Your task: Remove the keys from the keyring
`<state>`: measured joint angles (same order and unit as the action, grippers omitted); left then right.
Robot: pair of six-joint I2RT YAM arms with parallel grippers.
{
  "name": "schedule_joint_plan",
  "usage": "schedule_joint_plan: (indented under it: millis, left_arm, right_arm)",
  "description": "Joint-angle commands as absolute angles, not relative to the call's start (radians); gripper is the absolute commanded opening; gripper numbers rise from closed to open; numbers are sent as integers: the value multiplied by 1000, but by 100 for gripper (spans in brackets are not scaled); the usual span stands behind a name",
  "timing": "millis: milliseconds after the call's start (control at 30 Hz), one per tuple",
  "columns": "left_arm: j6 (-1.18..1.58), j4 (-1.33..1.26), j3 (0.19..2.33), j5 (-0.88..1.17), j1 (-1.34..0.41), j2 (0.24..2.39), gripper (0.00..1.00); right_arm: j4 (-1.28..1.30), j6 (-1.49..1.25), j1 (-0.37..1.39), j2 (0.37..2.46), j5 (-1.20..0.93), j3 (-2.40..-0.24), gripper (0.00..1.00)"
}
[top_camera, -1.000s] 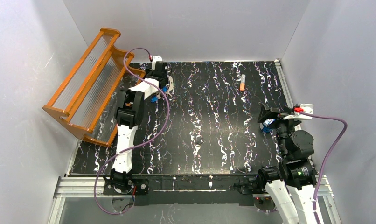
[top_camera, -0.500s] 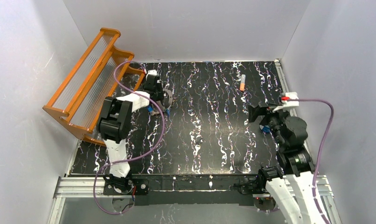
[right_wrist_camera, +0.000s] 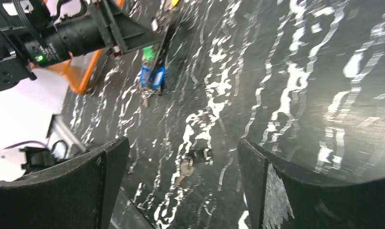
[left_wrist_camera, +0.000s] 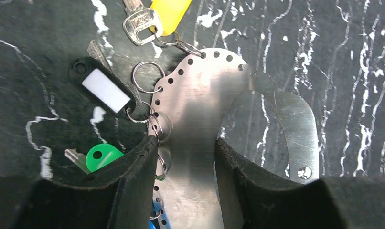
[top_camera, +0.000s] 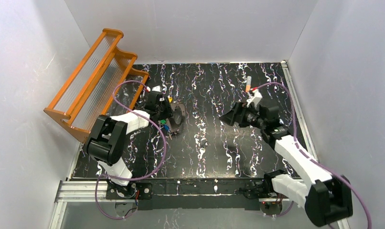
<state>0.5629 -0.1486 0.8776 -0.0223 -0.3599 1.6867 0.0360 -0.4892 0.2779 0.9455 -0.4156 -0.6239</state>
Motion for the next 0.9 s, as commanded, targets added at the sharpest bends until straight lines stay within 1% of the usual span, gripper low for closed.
schedule_joint_plan:
  millis: [0,100,233,333,467,633,767,833,867]
  left_arm:
    - [622,-134,839,44,-390,1665,36]
    - [625,-144,828,40,-395,1654,37]
    - [628,-157,815,37,-407,1644,36]
    - [633,-166,803,32,-413,1638,37]
    - [635,-174,800,32,-416,1637,36]
    - [641,-181,798,31,-417,1639,36]
    - [640,-182,798,29,-417,1637,36]
    - [641,-185,797,29,-417,1636,37]
    - [644,-187,796,30,-417,1635,37]
  right_arm:
    - [-261,-688,414,1088,-451,-598,90]
    - [-376,-739,495,1231,-407,-618,89]
    - [-507,-817,560,1401,-355,-652,87]
    - [-556,-832,599,1518,-315,-707,86]
    - [-628,-853,627,1659,-316,-781,83]
    - [-652,-855,651,1804,-326,-890,79]
    - [-670,-856,669,1890,-353,-959,71]
    - [-671,-855,673,1919,-364,-983,61]
    - [-674,-860,673,1929,-371,-990,53]
